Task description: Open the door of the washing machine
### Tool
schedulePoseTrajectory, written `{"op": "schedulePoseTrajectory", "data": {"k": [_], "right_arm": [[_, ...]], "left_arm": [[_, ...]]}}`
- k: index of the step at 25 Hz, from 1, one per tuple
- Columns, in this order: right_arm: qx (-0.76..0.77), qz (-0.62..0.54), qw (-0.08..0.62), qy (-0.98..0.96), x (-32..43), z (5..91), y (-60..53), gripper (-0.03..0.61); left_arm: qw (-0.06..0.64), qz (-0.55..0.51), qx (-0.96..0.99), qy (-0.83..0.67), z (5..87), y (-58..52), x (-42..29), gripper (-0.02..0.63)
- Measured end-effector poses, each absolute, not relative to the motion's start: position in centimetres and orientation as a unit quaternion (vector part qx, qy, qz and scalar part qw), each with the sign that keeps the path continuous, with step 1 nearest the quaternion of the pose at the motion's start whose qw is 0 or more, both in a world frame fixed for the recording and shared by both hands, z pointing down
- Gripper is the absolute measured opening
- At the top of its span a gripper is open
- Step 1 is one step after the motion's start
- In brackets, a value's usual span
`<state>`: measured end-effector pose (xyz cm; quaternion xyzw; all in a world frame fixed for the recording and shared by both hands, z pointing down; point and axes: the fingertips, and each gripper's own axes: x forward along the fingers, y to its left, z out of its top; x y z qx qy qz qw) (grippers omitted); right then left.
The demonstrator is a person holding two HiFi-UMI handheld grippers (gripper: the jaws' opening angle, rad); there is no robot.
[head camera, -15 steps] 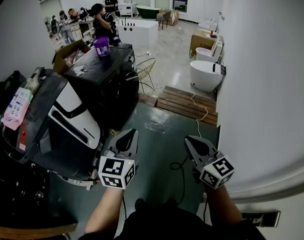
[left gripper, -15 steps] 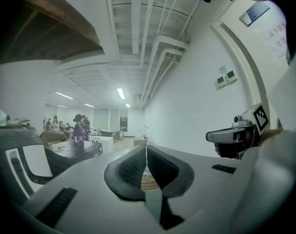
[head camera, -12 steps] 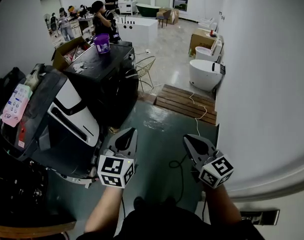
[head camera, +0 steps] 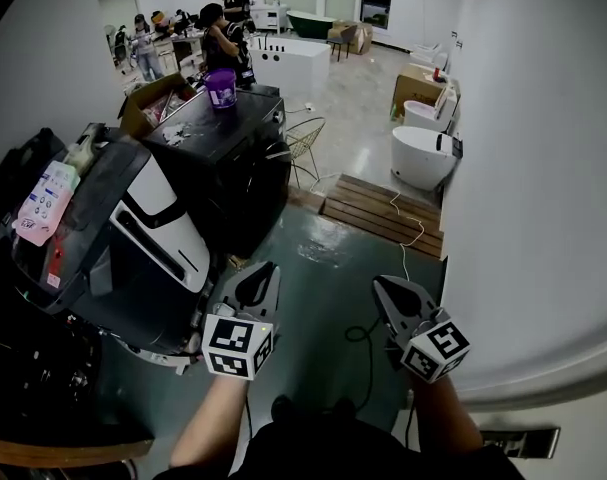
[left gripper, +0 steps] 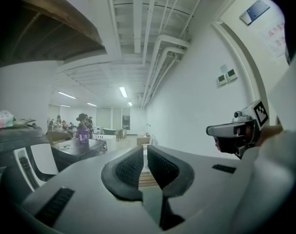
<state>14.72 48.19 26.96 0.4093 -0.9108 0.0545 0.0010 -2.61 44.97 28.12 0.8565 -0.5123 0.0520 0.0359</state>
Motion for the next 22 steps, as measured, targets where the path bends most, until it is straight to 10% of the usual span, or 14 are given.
{"op": "schedulePoseTrajectory", "data": {"k": [7, 22], "right_arm": [[0.424, 0.050, 0.002, -0.904, 15.6, 26.7, 47.3, 0.020], [0.391, 0.063, 0.010, -0.918, 16.1, 27.1, 47.1, 0.271]], "left_arm": [[0.032, 0.058, 0.856, -0.513, 28.2, 44.9, -2.4, 0.034], [0.044, 0.067, 0.861, -0.502, 28.6, 44.6, -1.2, 0.302]]}}
